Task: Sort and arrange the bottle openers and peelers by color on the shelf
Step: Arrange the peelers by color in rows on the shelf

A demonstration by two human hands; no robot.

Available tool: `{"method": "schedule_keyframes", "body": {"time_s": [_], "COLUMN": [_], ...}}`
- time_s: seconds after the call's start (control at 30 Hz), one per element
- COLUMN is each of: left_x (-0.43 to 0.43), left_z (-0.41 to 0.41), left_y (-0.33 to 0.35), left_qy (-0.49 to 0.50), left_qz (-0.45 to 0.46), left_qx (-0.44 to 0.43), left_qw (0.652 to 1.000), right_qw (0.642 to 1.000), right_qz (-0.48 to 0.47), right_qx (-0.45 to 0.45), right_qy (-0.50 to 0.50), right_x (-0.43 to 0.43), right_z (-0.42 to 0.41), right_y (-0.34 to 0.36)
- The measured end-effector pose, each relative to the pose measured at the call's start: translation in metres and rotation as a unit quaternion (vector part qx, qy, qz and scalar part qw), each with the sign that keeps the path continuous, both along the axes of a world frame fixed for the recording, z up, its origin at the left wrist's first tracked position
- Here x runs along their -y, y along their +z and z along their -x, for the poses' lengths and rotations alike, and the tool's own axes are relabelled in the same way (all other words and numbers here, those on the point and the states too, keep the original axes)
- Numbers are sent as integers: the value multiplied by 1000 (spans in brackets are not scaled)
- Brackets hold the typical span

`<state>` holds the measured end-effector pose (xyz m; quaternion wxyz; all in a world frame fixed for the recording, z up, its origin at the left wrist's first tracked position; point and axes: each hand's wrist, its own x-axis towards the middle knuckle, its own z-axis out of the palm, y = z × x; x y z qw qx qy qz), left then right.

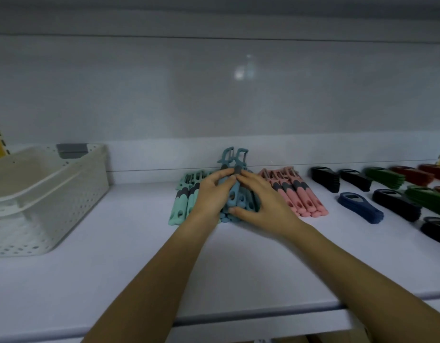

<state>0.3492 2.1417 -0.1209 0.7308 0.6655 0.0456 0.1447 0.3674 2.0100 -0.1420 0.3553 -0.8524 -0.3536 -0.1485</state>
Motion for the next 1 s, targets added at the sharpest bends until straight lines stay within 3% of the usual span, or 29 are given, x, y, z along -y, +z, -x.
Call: {"method": "schedule_keyframes", "body": {"time_s": [0.17, 0.4, 0.47, 0.53, 0.6, 0.77, 0.9, 1.0], "left_x": [3, 5, 1, -5, -5, -2, -7, -22], "left_z": [2, 1, -8, -14, -13, -5, 0, 3], "left_y": [2, -4, -12, -20, -21, -21, -13, -4], "left_qy": [-28, -13, 17, 46, 70, 70, 62, -7], "left_qz": [-46, -241, -362, -485, -542, -655, -632, -617], "left_qx": [7, 89, 94, 46, 4, 5, 4, -3], "left_qw": [999, 966, 927, 872, 837, 752, 773, 787], "right_qw": [999, 999, 999, 999, 998, 998, 995, 993], "right_qz": [-41, -50, -35, -9, 5, 35, 72, 95], "right_qx": [-15, -2, -5, -15, -25, -14, -17, -13], "right_qy": [0, -18, -27, -45, -55, -56, -65, -74], "right_x": [1, 6, 6, 7, 7, 8, 10, 10], "right_z": [2, 2, 1, 1, 0, -2, -1, 3], "right_y": [-3, -9, -12, -15, -18, -22, -23, -20]}}
